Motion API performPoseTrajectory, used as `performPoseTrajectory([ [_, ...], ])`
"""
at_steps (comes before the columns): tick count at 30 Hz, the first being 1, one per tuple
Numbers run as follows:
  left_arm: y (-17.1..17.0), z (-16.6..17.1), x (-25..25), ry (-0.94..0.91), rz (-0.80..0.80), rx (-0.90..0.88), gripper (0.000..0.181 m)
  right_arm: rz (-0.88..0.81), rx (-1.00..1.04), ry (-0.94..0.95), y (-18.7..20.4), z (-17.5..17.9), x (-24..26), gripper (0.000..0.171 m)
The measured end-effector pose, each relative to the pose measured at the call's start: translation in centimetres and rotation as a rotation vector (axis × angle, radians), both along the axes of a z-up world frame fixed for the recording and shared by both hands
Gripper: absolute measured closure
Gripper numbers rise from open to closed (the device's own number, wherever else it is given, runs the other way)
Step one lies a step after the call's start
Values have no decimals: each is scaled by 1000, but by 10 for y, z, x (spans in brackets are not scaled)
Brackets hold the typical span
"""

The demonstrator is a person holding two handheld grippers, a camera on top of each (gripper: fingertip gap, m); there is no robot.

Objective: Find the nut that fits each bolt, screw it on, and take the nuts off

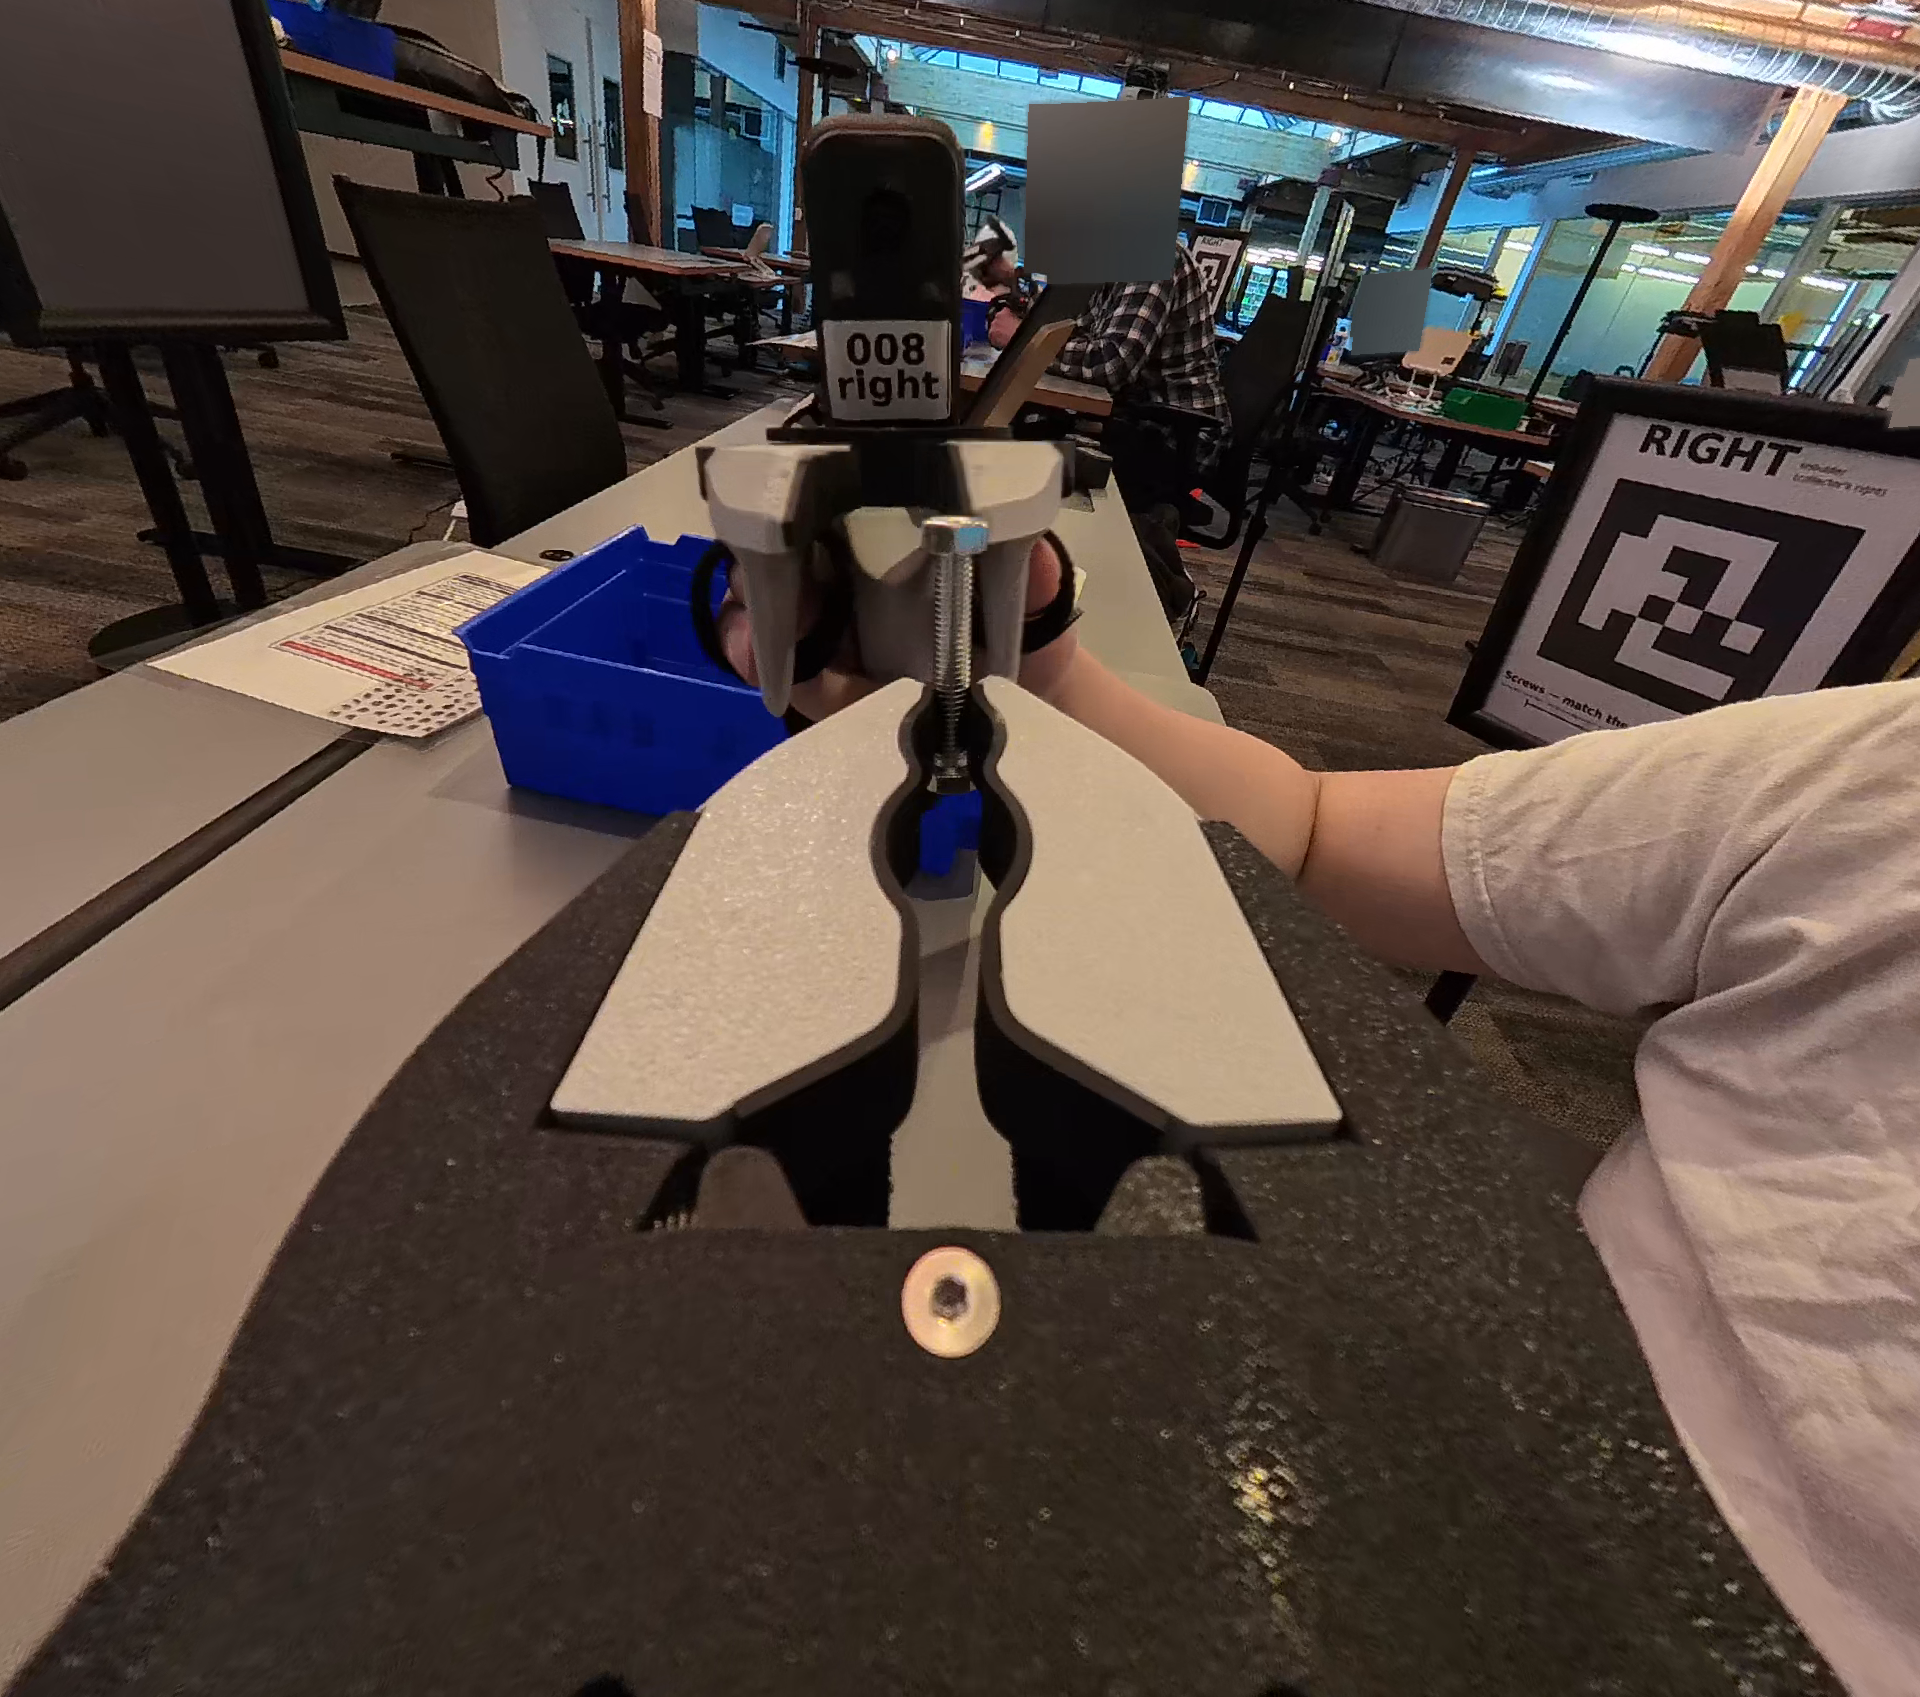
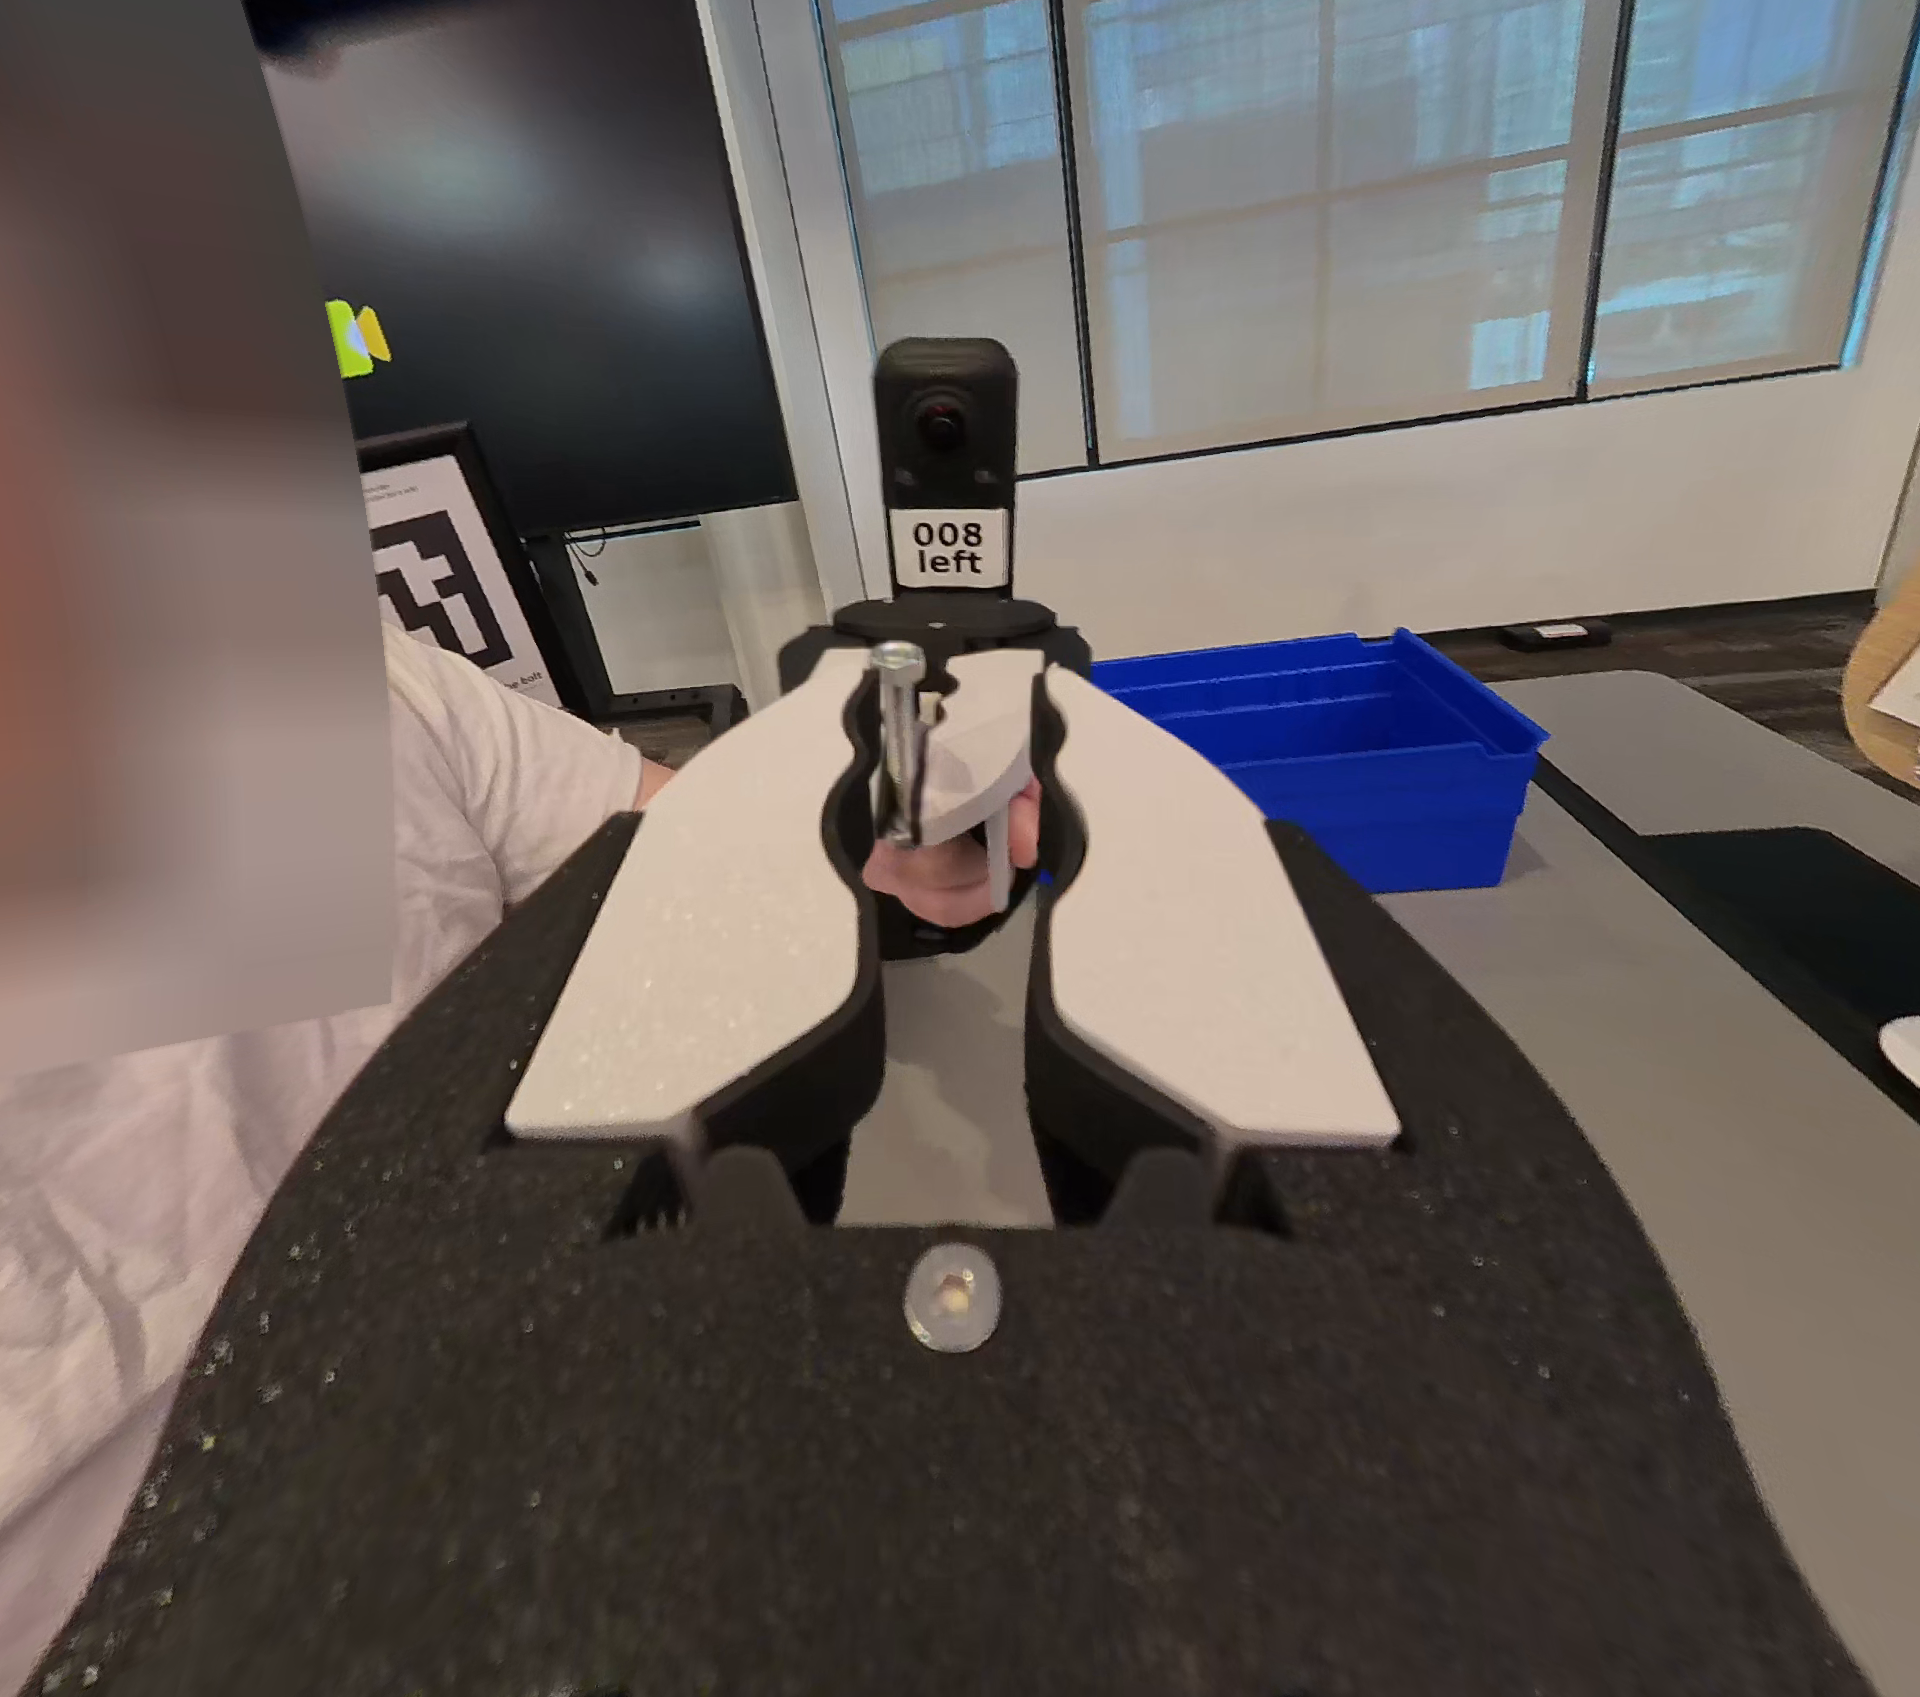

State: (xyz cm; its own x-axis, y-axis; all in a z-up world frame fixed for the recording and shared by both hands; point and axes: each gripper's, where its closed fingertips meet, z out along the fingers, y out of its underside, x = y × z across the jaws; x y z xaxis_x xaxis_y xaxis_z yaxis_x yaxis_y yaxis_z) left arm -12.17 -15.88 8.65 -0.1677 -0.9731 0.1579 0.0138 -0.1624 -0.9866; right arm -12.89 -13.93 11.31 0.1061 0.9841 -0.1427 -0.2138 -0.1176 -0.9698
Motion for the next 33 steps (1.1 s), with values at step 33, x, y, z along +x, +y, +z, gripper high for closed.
performPoseTrajectory([
  [33,-4,-4,3,12,-13,-2,177,29,32,-12,-10,2,-8,152],
])
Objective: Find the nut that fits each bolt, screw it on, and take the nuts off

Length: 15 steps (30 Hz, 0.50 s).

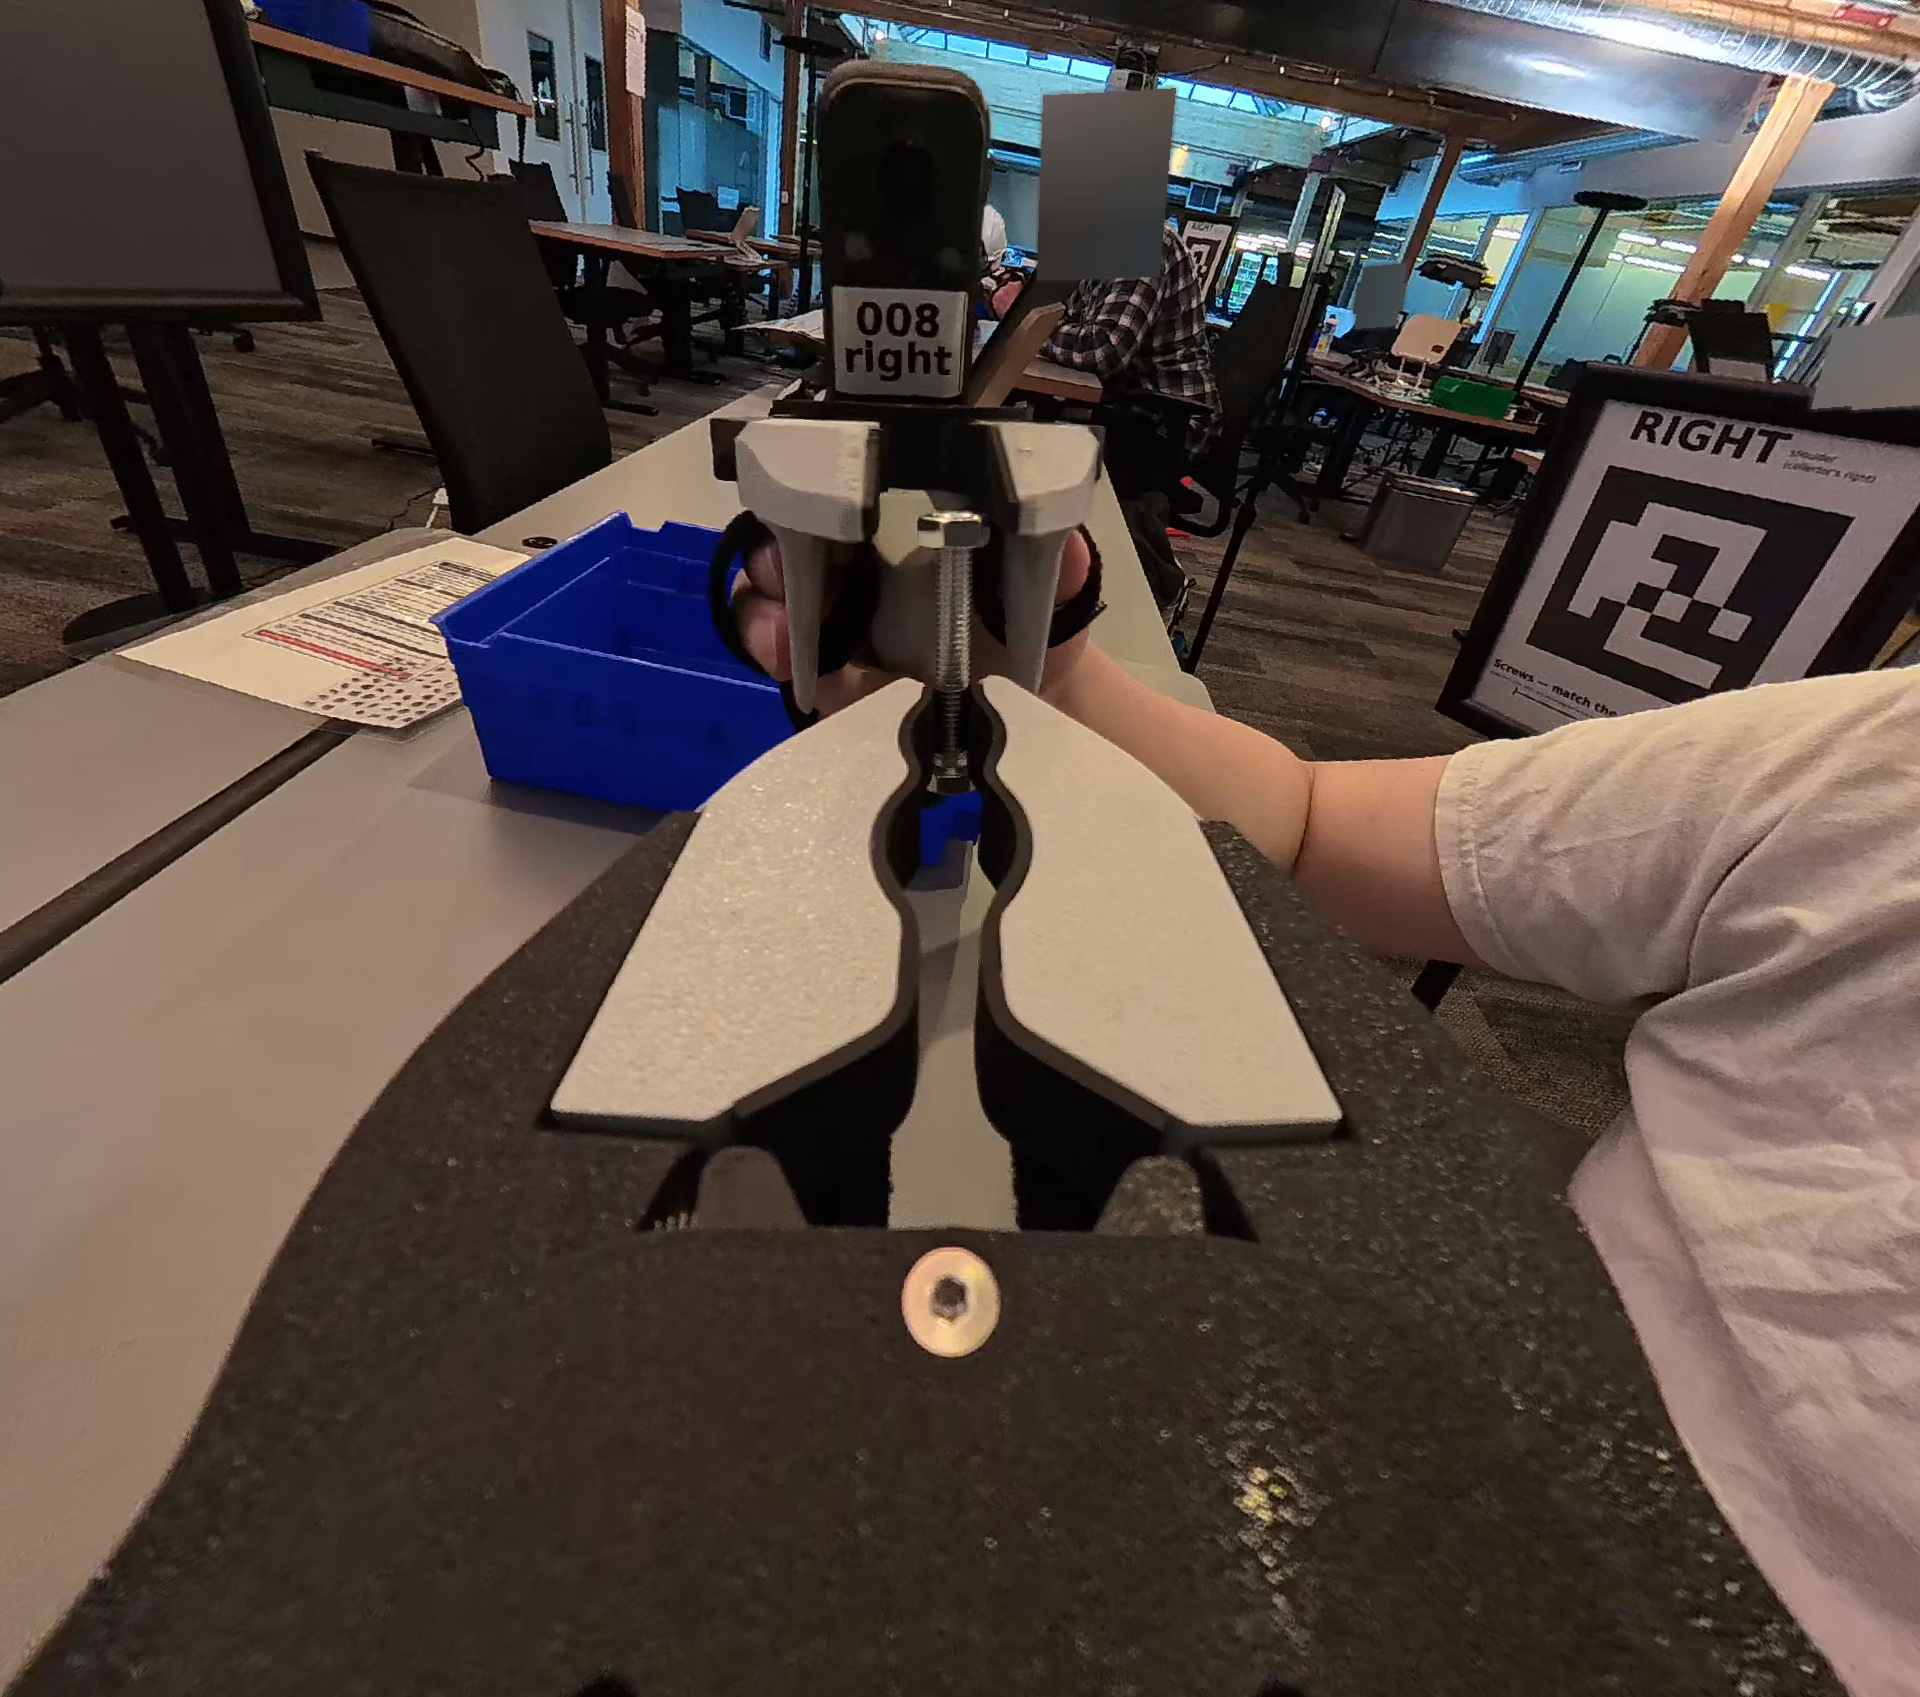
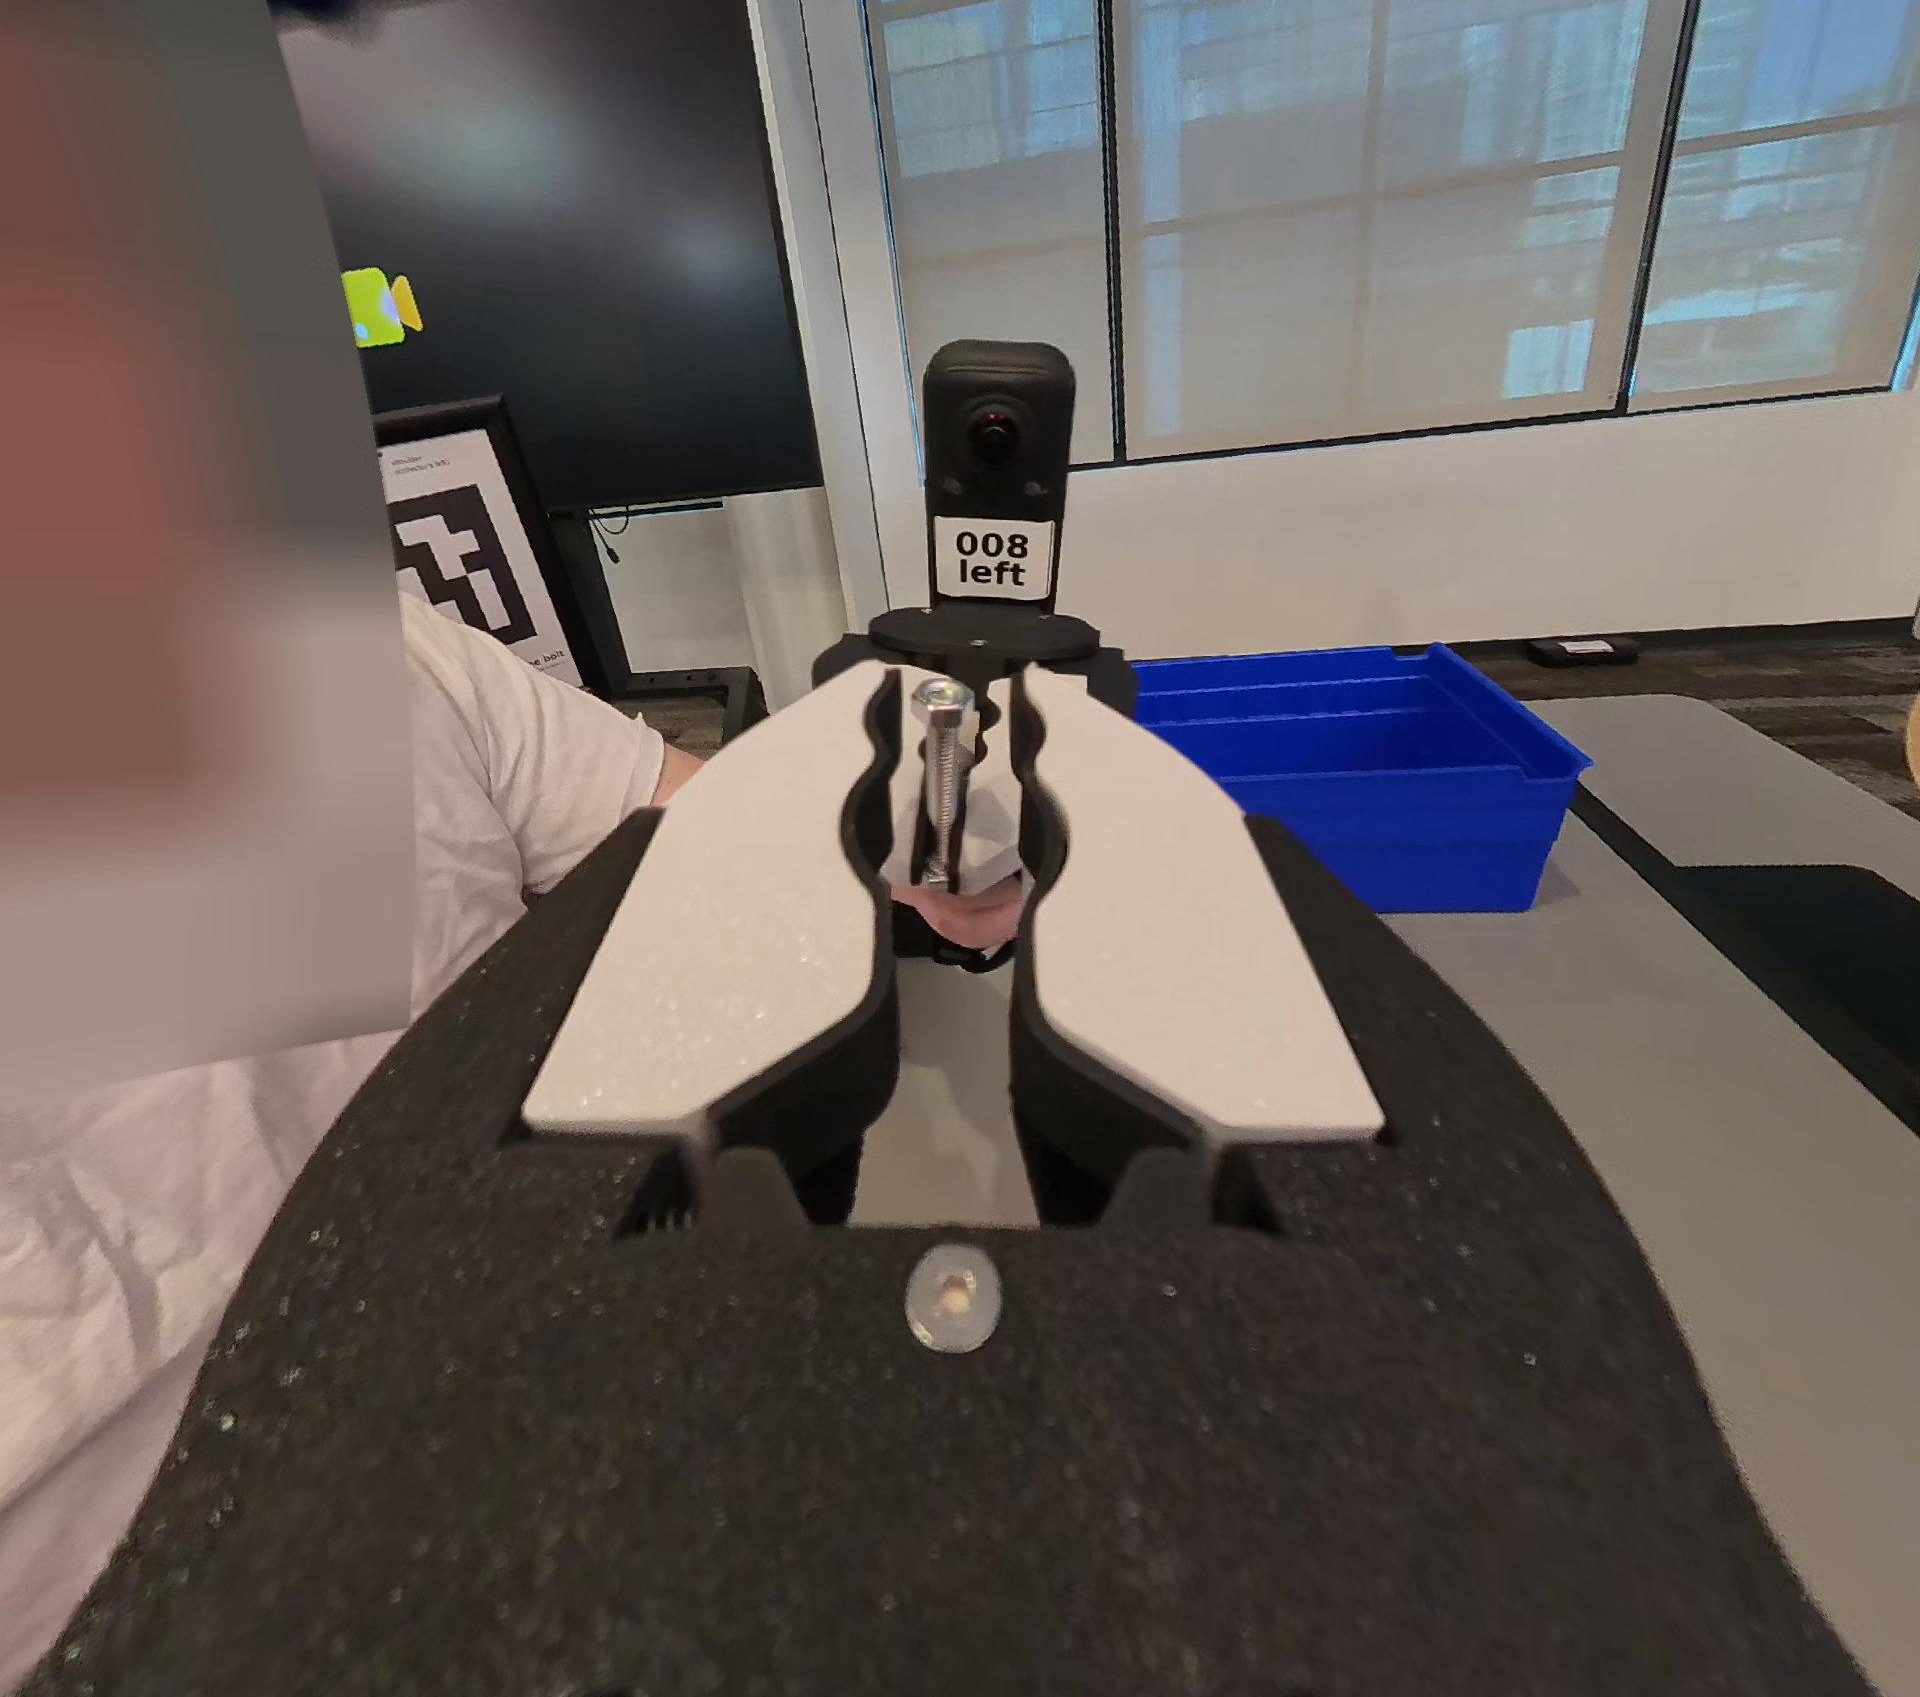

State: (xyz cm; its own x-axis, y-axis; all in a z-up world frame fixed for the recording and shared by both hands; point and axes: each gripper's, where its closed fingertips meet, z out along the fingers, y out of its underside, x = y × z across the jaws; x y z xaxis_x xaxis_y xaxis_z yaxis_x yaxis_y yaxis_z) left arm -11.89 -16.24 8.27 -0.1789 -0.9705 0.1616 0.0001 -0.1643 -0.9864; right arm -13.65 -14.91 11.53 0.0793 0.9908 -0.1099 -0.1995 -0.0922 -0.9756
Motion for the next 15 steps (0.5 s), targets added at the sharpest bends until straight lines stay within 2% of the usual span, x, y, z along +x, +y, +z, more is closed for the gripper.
performPoseTrajectory([
  [4,0,1,0,-2,-1,0,177,9,-6,-2,0,-1,2,155],
  [8,0,0,0,-1,1,1,177,23,-11,-20,-2,-3,-2,151],
  [15,1,0,0,1,11,12,177,-35,-6,-34,4,-3,-2,148],
])
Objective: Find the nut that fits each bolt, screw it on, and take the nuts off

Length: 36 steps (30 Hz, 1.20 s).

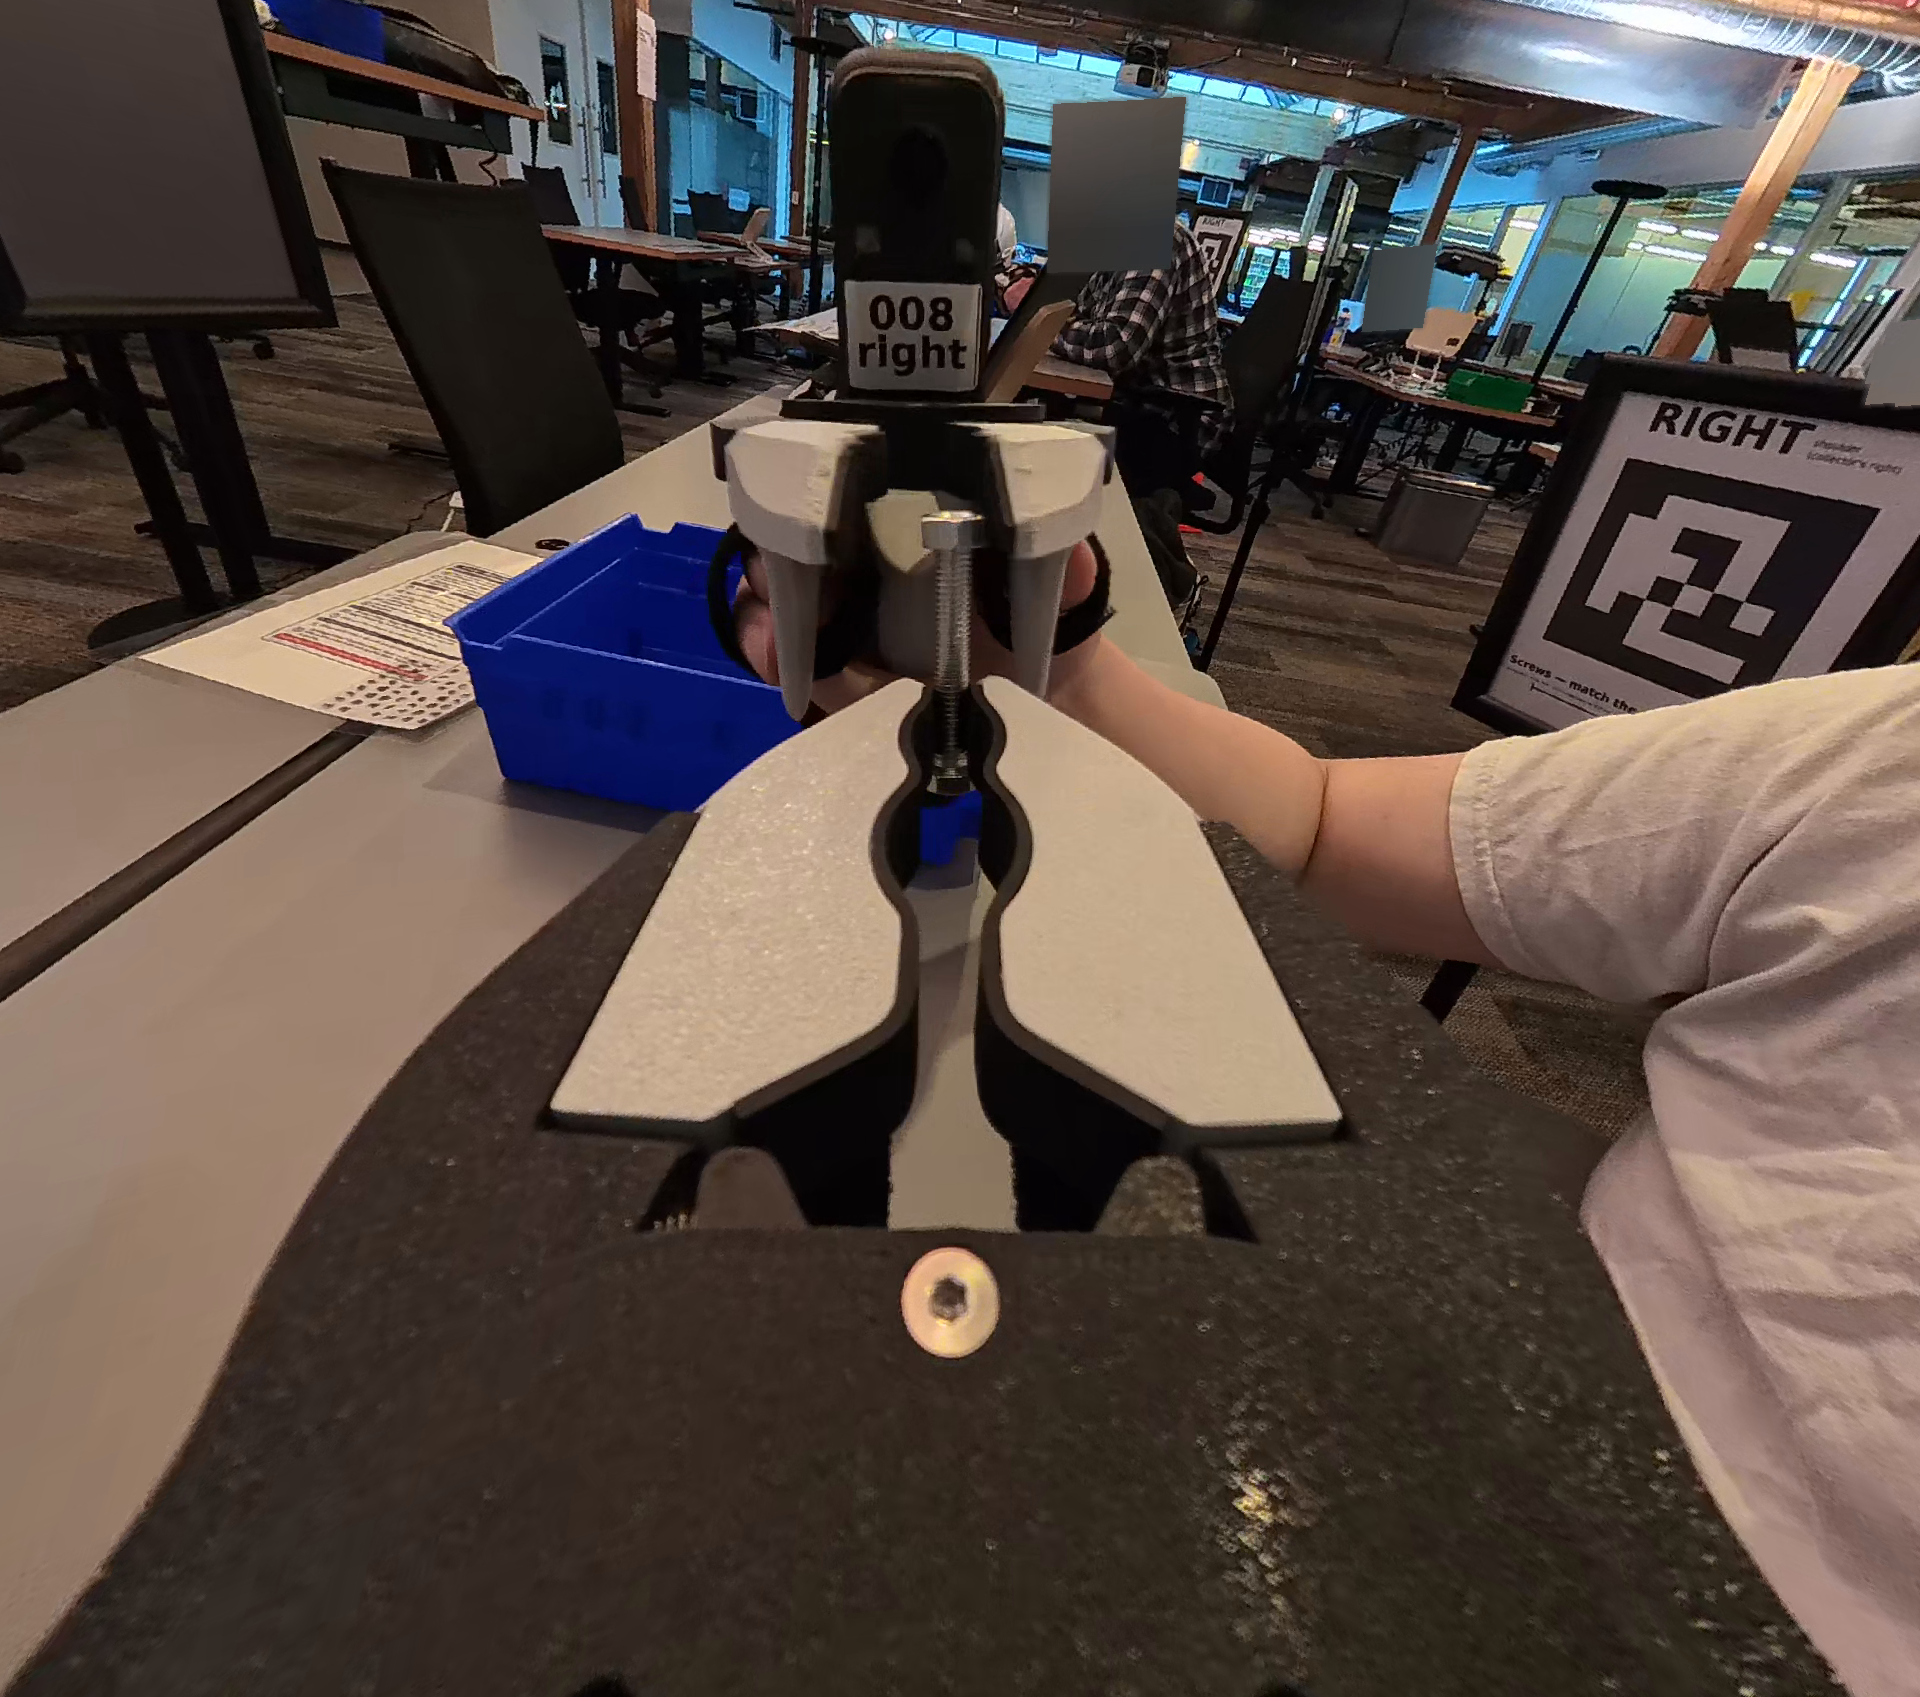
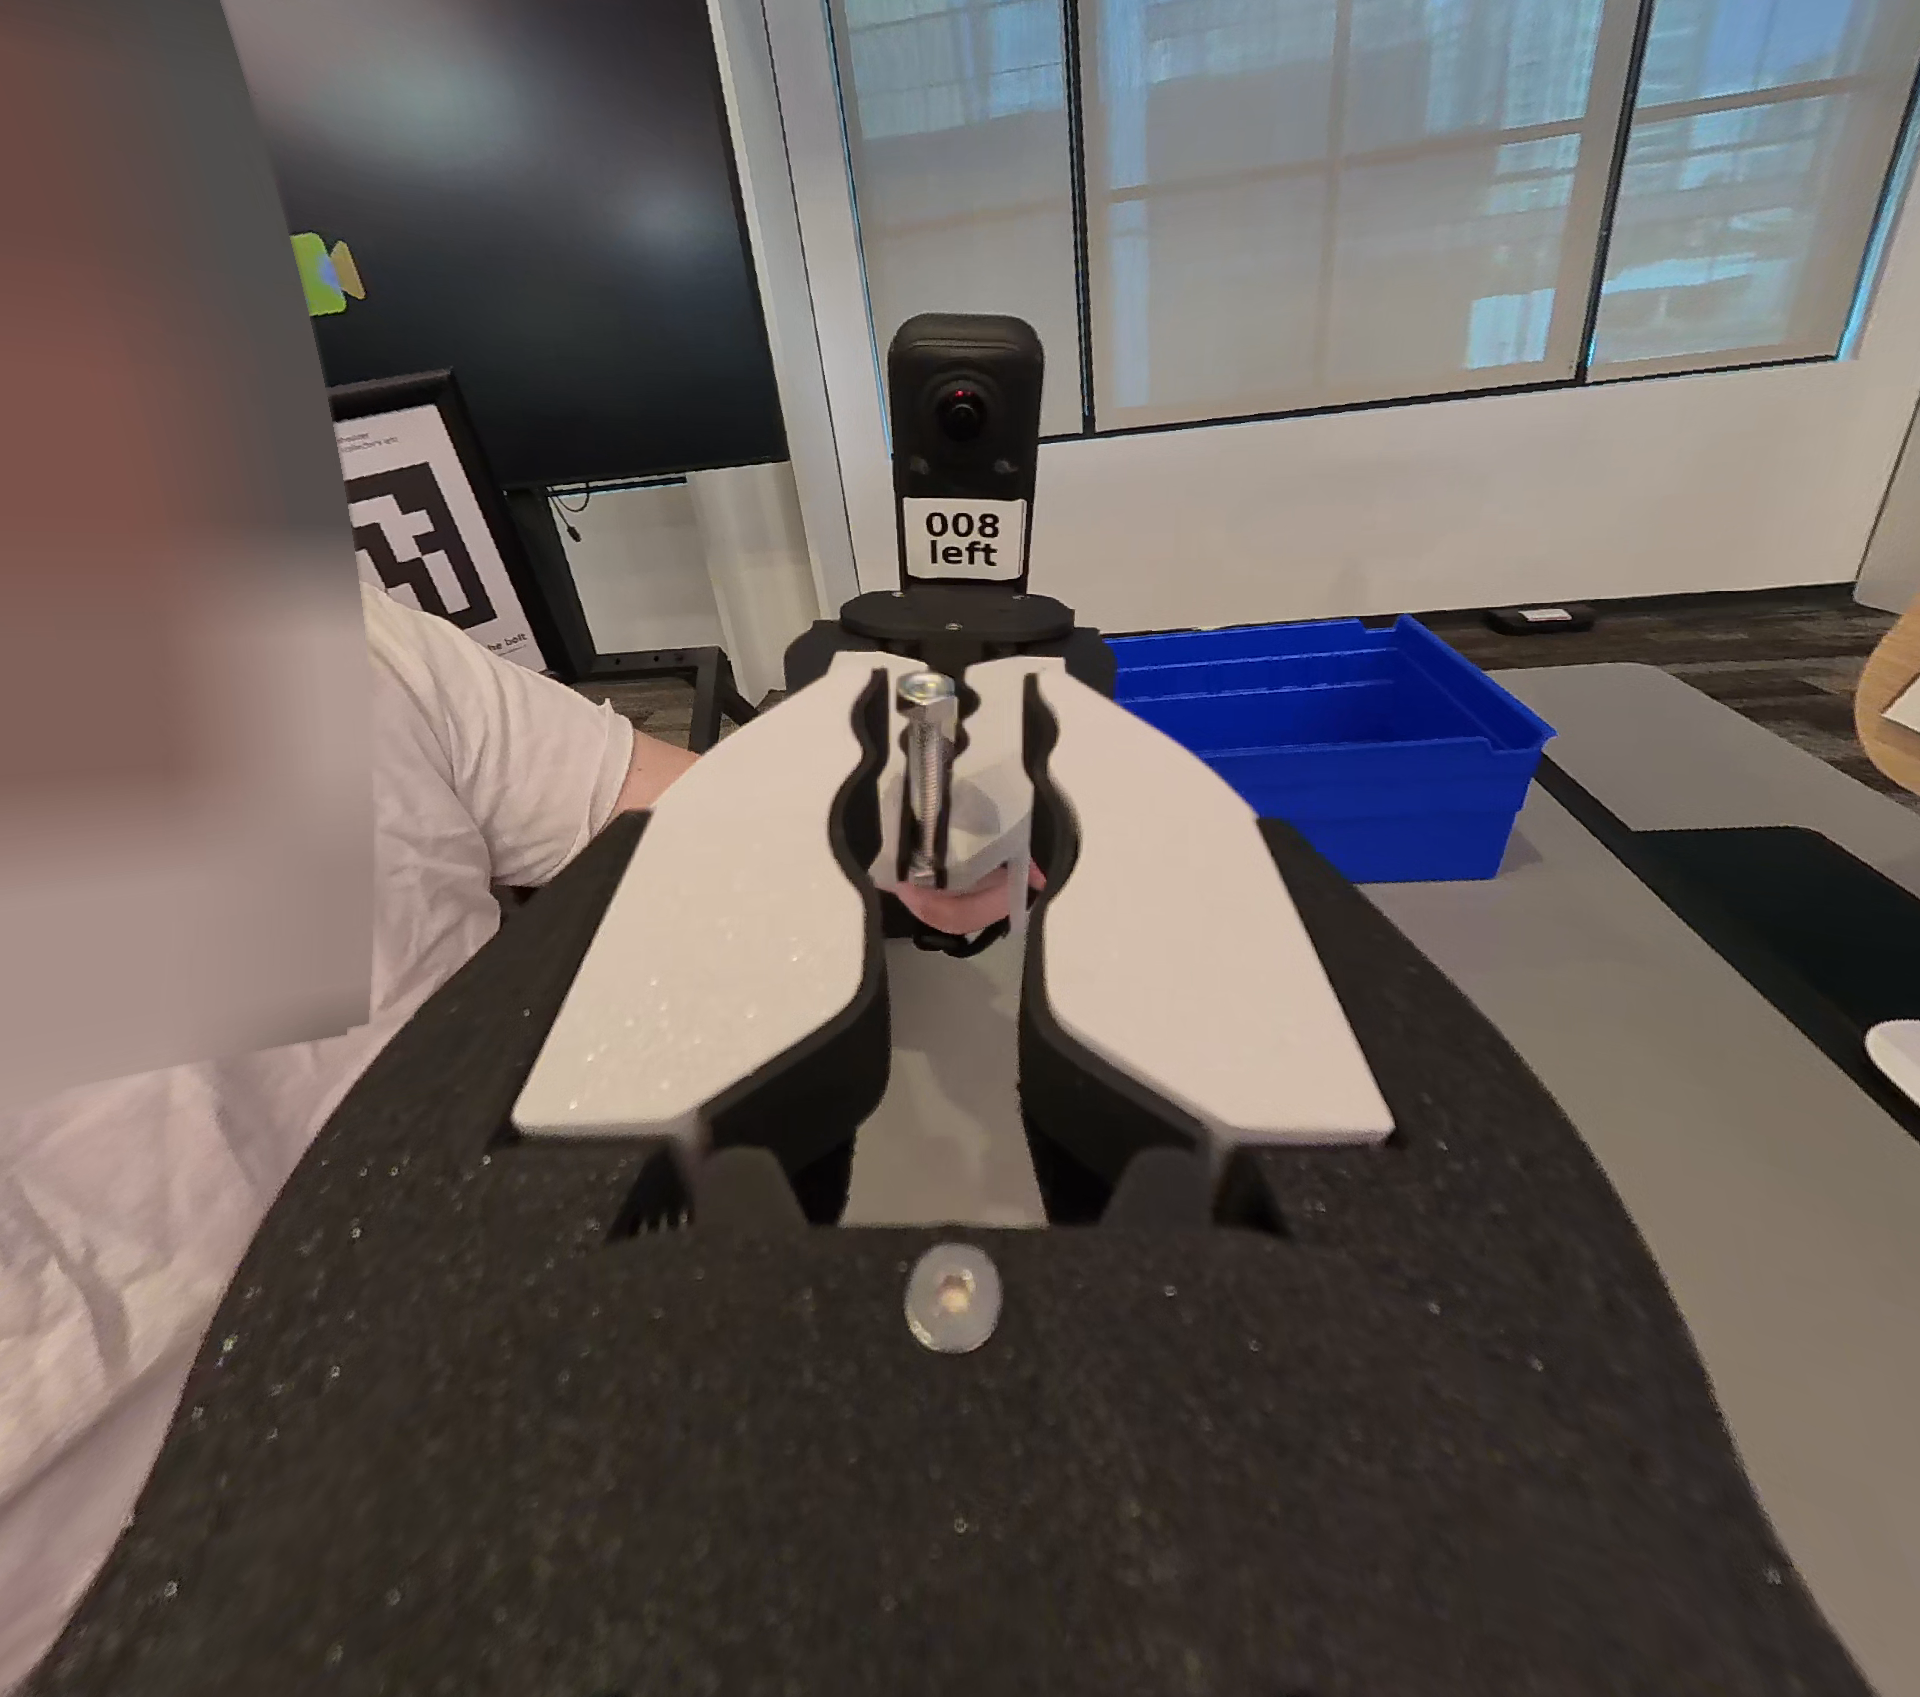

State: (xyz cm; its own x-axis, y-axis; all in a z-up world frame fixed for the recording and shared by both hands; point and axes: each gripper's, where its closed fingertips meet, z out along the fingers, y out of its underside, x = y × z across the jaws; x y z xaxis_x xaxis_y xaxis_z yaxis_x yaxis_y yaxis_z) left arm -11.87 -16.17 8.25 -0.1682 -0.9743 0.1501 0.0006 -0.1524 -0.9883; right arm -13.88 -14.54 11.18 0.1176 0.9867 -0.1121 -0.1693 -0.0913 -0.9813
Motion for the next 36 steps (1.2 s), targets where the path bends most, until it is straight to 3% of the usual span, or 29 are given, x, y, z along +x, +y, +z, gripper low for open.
performPoseTrajectory([
  [28,0,0,0,0,-6,-6,177,65,-2,18,-6,0,1,147],
  [36,0,0,0,-1,-6,-8,177,64,7,27,-6,2,4,159],
])
